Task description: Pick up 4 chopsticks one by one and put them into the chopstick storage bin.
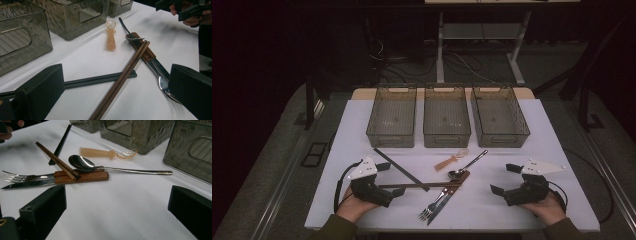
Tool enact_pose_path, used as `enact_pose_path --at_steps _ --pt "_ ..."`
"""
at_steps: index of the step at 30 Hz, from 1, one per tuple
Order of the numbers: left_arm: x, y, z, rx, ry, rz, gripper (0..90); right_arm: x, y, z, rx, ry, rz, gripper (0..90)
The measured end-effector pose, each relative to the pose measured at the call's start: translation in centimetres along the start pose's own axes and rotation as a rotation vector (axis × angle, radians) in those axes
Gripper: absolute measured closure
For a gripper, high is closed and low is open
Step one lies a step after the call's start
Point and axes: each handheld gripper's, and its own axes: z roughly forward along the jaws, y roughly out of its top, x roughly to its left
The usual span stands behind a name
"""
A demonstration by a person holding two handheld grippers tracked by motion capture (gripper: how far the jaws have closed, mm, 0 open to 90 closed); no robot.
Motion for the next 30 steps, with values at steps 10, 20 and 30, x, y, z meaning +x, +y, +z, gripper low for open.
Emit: enact_pose_path --at_steps 10,20,30 --pt "0.3 0.2 0.5 0.019 0.009 0.003 2.4 -0.1 -0.1 -0.3 -0.013 -0.003 -0.004 1.5" --pt "0.4 -0.1 0.6 0.095 0.046 0.047 17.5 0.0 0.0 -0.5 -0.032 0.004 0.012 1.5" --pt "1.9 -0.3 0.6 0.131 0.042 0.043 41.1 0.1 -0.1 -0.4 -0.028 0.0 0.018 1.6"
